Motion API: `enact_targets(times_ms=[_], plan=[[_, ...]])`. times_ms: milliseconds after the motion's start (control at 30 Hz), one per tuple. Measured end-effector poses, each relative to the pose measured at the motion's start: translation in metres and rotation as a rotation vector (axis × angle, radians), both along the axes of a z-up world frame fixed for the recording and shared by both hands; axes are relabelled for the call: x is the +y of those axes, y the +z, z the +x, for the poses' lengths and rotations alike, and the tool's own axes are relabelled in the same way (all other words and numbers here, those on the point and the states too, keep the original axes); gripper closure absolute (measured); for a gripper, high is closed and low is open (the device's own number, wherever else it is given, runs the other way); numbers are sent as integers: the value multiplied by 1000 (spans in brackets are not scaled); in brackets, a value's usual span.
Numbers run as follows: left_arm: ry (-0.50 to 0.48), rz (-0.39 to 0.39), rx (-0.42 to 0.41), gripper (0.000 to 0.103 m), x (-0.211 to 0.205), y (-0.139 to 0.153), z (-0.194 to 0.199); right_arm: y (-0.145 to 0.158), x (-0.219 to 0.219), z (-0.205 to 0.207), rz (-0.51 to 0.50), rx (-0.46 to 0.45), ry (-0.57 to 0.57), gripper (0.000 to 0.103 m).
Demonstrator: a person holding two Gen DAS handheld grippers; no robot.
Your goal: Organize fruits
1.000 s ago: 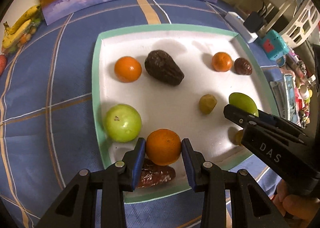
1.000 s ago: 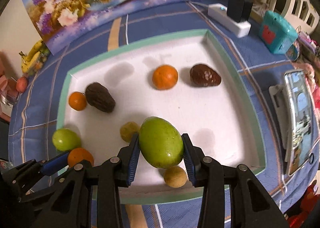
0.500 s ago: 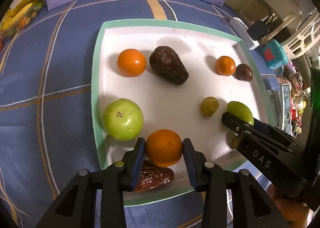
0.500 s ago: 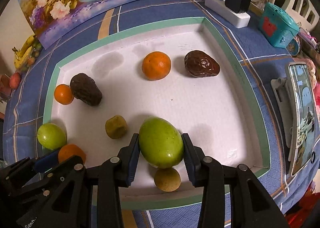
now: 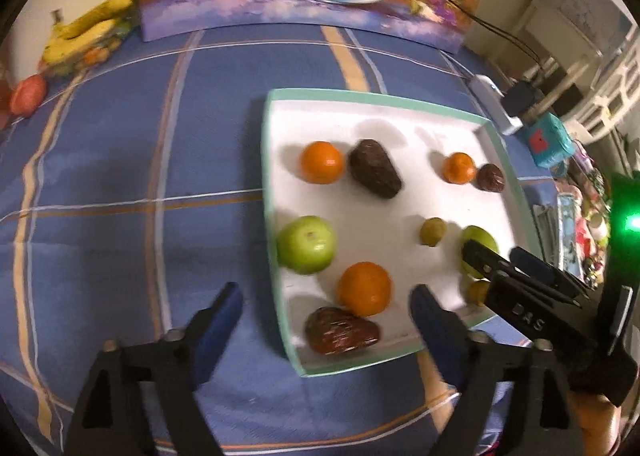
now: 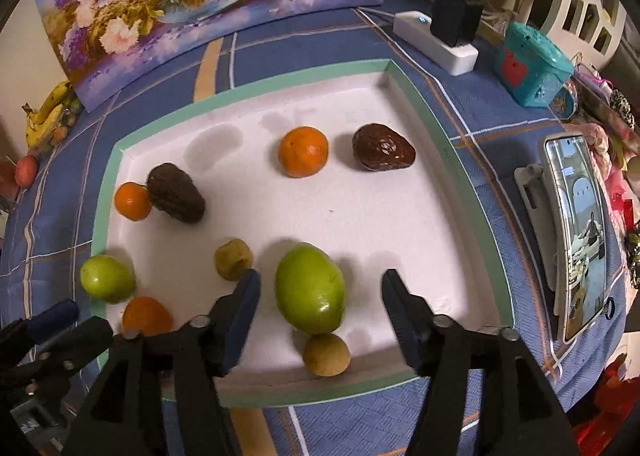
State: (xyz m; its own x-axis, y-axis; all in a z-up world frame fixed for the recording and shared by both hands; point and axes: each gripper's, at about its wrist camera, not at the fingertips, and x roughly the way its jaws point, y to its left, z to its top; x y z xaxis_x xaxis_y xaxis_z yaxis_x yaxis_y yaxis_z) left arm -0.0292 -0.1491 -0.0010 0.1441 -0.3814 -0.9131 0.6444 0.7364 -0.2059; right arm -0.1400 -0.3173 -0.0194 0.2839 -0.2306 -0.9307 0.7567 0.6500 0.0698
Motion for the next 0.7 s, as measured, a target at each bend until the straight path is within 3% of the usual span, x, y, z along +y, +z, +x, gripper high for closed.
enact_targets(times_ms=[100,200,467,700], plan=[[72,59,-44,1,18,-3,8,3,8,1,-11,-8,21,29],[135,122,-105,0,40,-5,17,4,17,0,-24,-11,35,13],[178,118,-127,0,65,-4,15,13,42,-7,-45,-56,42,10],[188,135,-227,0,85,16,-4,22,67,-11,-45,-116,63,10]])
